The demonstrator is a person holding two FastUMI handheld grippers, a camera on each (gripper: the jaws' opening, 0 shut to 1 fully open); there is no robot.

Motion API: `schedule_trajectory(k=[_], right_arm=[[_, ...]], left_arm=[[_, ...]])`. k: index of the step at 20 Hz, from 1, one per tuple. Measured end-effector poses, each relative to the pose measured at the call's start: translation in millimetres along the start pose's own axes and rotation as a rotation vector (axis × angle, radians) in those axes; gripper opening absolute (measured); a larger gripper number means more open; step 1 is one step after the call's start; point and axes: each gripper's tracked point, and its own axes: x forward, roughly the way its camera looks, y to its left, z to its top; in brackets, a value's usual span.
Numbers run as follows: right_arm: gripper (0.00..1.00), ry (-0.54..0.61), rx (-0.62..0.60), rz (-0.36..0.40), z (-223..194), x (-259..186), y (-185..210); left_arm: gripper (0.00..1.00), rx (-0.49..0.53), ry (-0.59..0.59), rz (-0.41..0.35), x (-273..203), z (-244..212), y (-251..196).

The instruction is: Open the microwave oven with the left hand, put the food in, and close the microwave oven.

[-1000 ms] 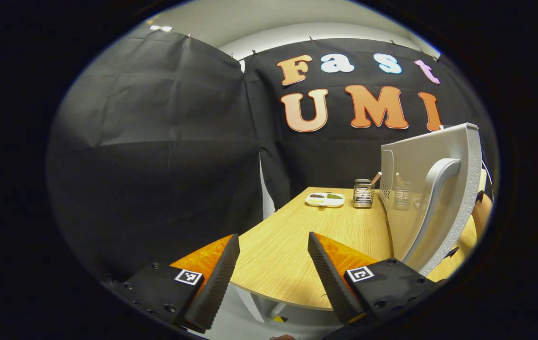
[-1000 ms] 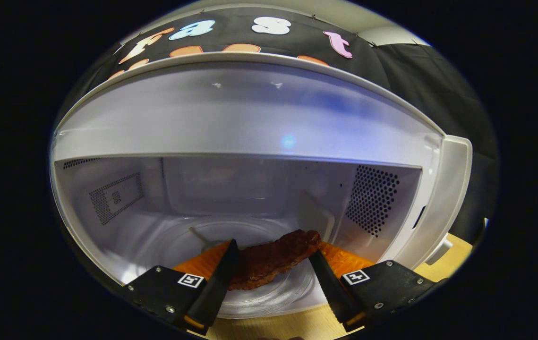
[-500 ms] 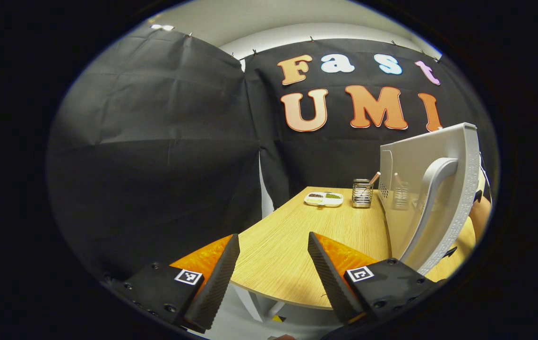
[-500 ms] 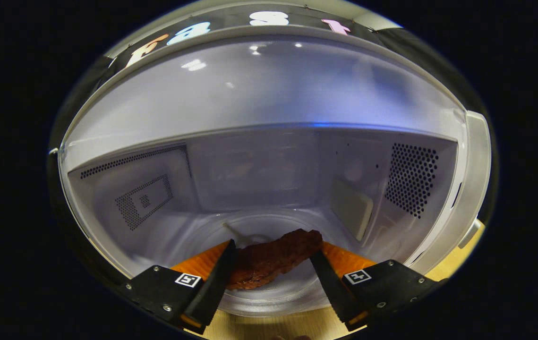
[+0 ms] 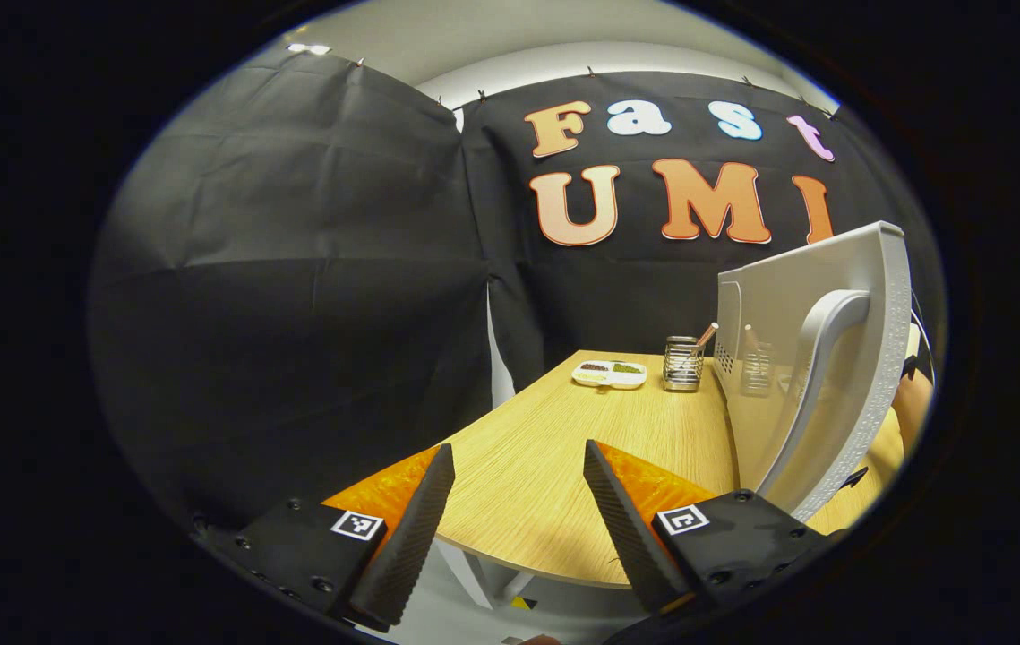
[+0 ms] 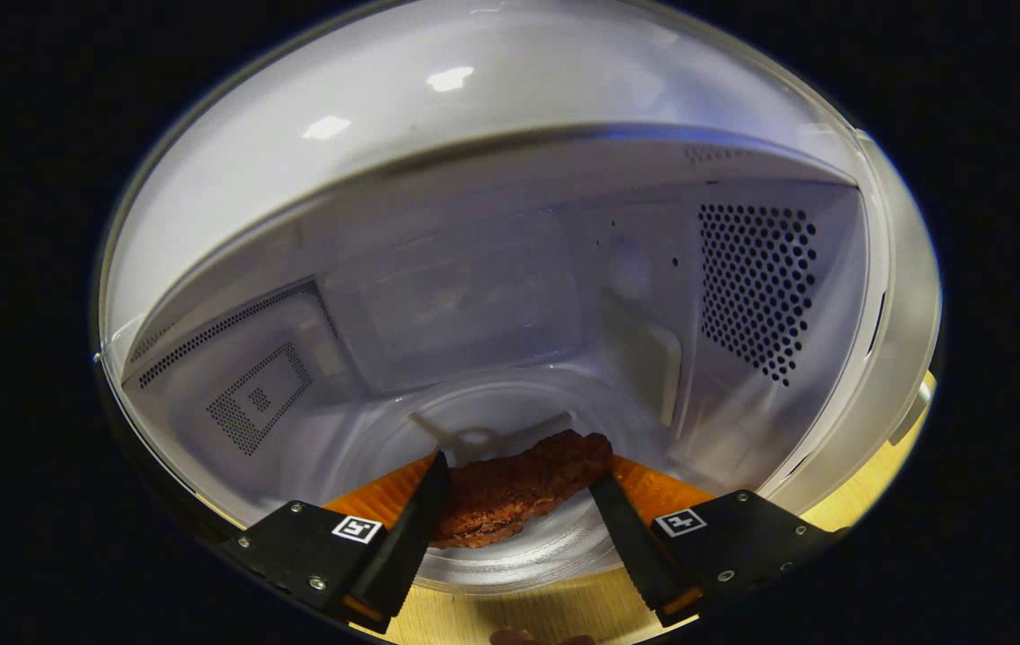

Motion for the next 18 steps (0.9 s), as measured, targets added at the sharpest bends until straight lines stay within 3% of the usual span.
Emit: schedule_trajectory(k=[6,7,8,9,12,15,17,18], right_arm=[[0.93,0.144,0.081,0.042,-21,-23,6],[1.0,0.144,0.082,0.036,-20,-27,5],[0.93,0.138,0.092,0.036,-15,-28,7],[0.93,0.12,0.093,0.037,-9,-29,7],[0.93,0.064,-0.011,-0.068,4,-33,-21],[0.93,0.029,-0.091,-0.099,7,-39,-32],[0.93,0.003,-0.131,-0.072,12,-47,-26],[0.94,-0.02,-0.155,-0.065,16,-49,-25]], left_arm=[[0.95,-0.002,0.004,-0.007,1,-3,-4],[0.95,-0.002,0.004,-0.01,1,-2,-6],[0.95,0.001,0.003,-0.012,2,-3,-7],[0.95,0.003,0.001,-0.012,1,-1,-8],[0.95,0.001,-0.012,-0.015,-4,1,-7],[0.95,-0.005,-0.008,-0.02,-1,0,-10],[0.95,0.001,-0.019,-0.022,-1,5,-12],[0.87,0.011,-0.019,-0.028,1,6,-15]])
